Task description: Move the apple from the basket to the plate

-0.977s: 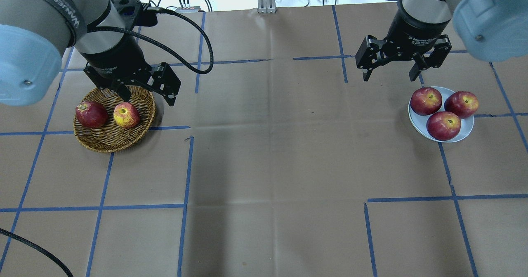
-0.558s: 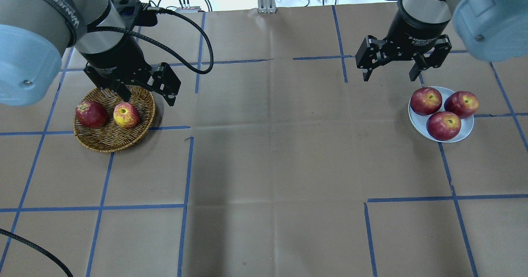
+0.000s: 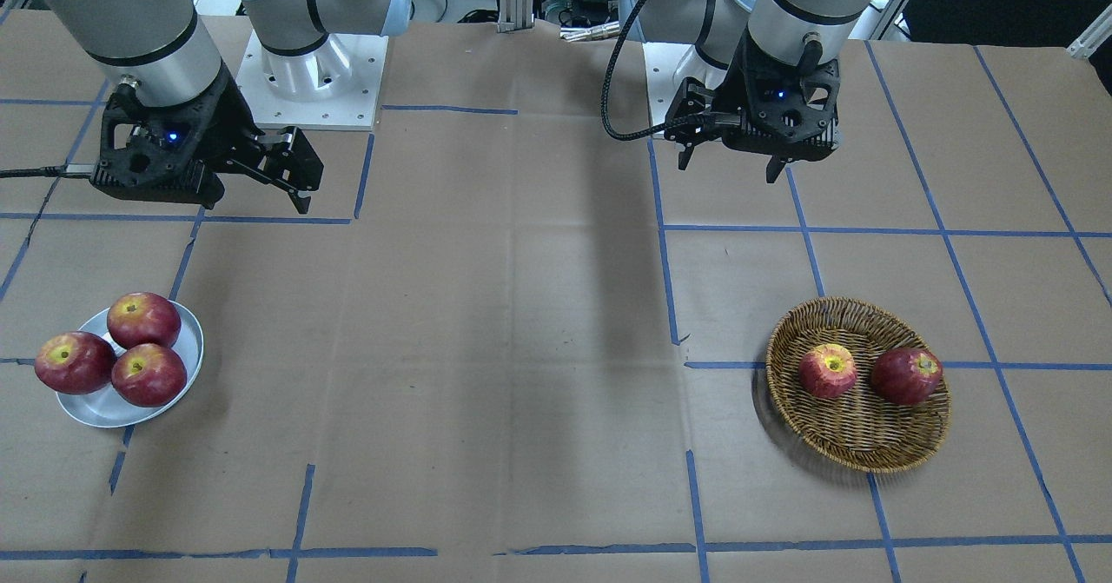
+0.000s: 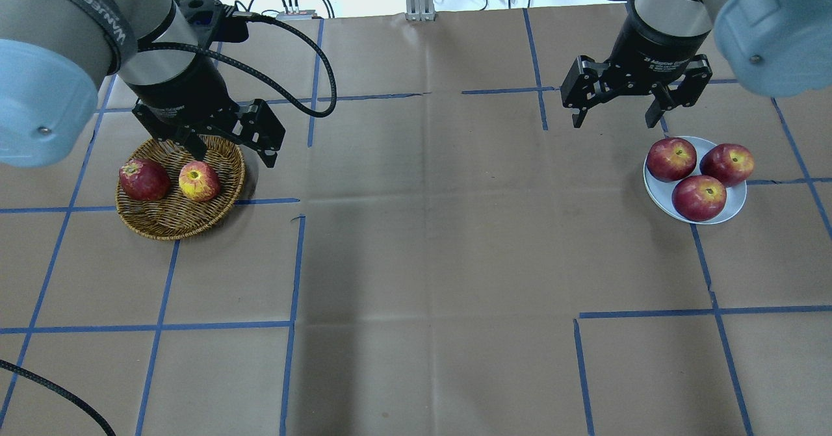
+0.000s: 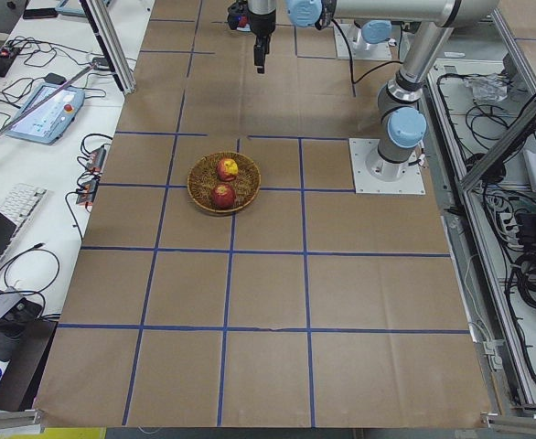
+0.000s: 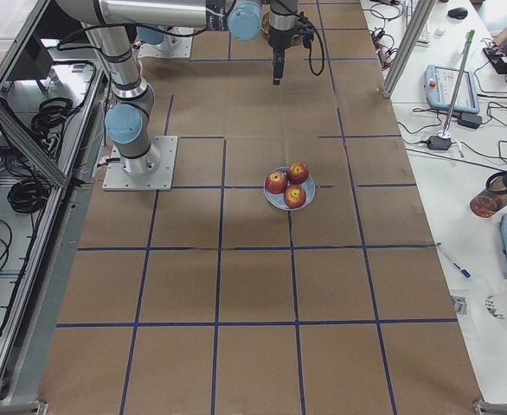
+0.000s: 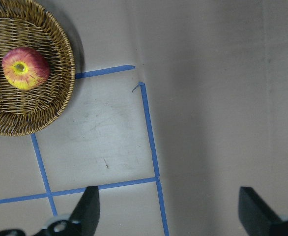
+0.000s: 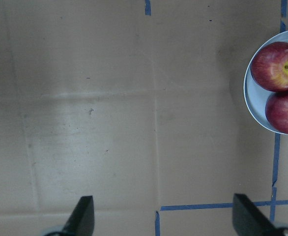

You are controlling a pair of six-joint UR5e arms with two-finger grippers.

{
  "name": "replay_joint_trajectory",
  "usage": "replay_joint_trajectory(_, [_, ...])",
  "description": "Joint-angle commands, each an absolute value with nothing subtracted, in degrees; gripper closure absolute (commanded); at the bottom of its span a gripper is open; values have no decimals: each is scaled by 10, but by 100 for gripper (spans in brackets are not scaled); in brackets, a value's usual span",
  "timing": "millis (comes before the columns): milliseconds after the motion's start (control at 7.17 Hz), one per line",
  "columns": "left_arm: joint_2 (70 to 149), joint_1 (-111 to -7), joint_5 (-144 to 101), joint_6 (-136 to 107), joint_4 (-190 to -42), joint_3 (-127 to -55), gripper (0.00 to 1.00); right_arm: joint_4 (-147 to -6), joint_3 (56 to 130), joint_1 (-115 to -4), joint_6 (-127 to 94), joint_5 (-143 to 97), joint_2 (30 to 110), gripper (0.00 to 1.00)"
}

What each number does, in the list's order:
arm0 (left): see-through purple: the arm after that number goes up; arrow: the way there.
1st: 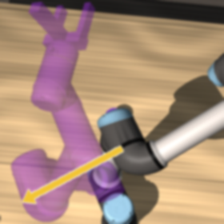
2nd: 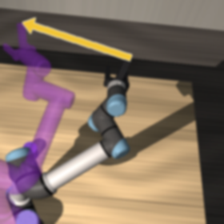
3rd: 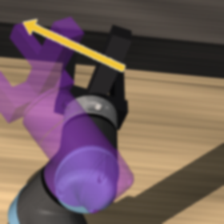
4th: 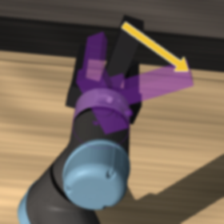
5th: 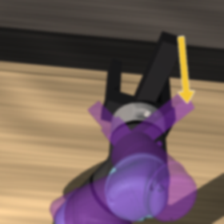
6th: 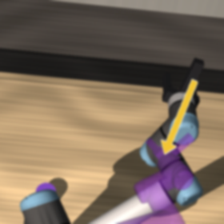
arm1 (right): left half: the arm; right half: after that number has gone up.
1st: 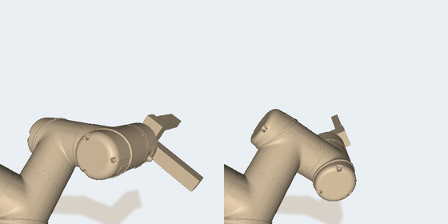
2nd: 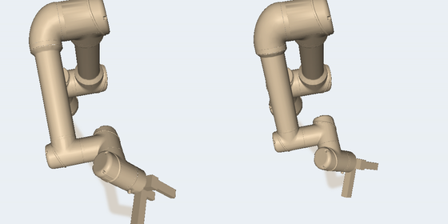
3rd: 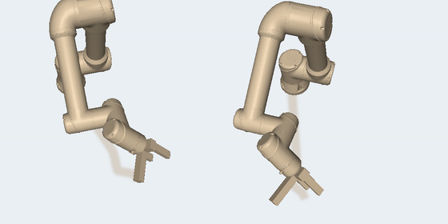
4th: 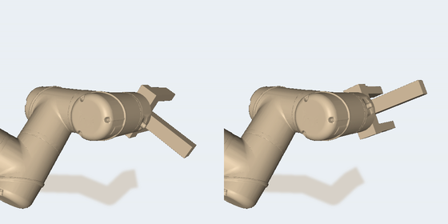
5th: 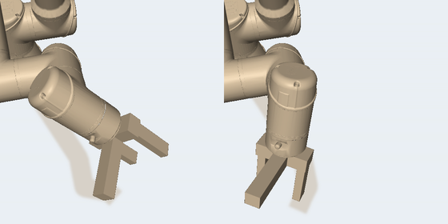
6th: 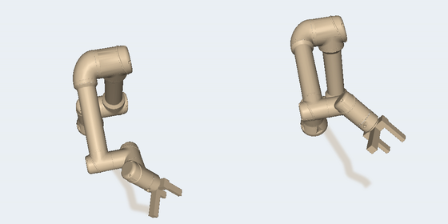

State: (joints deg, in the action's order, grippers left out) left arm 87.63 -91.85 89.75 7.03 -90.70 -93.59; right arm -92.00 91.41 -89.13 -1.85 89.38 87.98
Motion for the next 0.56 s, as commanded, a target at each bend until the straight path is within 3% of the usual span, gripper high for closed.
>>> replay_joint_trajectory(0, [875,-918,898,70,-907,-932,1,-920,914,-891,-18,895,880,0])
replay_joint_trajectory(419, [863,-915,926,63,-927,-935,0,-920,914,-891,-18,895,880,0])
